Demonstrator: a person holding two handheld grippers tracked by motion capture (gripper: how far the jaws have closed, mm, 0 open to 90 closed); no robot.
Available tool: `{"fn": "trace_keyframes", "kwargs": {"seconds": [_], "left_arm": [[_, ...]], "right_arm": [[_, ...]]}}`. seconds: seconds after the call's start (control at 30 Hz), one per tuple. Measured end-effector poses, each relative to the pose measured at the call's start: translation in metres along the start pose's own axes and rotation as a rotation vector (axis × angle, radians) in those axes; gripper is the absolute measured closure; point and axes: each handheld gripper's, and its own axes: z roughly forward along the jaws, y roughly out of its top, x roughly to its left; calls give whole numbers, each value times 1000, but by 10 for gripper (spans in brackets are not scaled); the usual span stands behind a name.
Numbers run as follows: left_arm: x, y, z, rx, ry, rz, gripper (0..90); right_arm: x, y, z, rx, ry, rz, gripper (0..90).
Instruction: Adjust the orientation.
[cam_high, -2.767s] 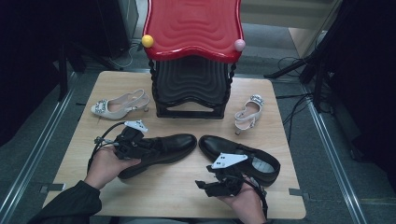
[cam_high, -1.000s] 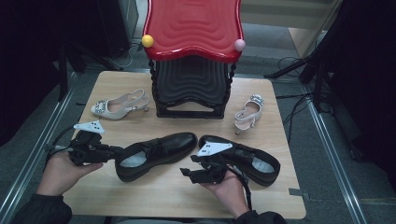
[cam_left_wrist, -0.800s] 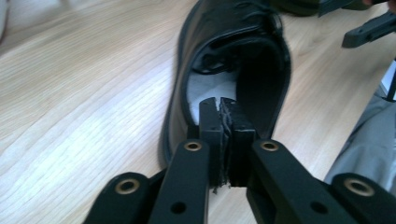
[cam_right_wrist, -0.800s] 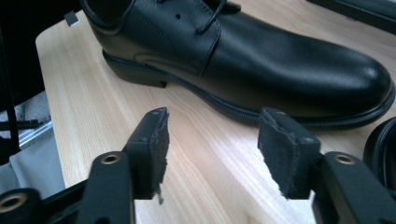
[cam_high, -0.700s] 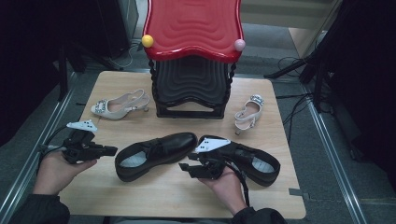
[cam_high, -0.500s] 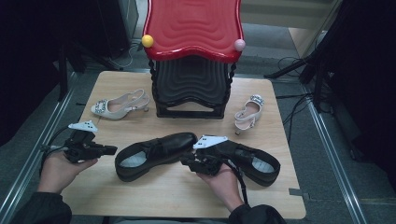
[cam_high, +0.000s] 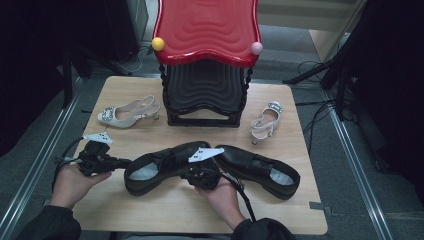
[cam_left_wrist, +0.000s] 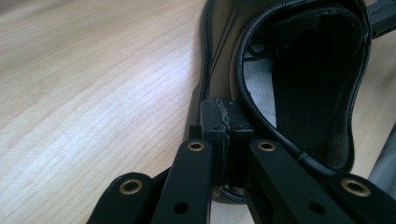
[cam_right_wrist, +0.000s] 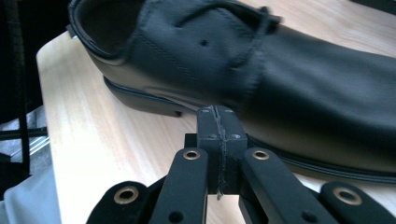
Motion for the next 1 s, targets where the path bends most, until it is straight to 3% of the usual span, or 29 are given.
{"fn": "trace_keyframes", "kwargs": {"seconds": [0.13, 0.43, 0.67, 0.83, 1.0], "left_arm": [[-5, 1, 2, 4, -15, 8, 899], [-16, 4, 10, 4, -80, -7, 899], [-24, 5, 15, 6, -96, -14, 899], [-29, 6, 19, 17, -131, -20, 899], [-35, 8, 22, 16, -128, -15, 899]], "right_arm": [[5, 1, 3, 0, 0, -17, 900], [2, 2, 0, -3, -13, -9, 900], [-4, 2, -2, -3, -24, 9, 900], [-8, 2, -5, 0, -38, 33, 900], [-12, 3, -7, 2, -44, 56, 900]]}}
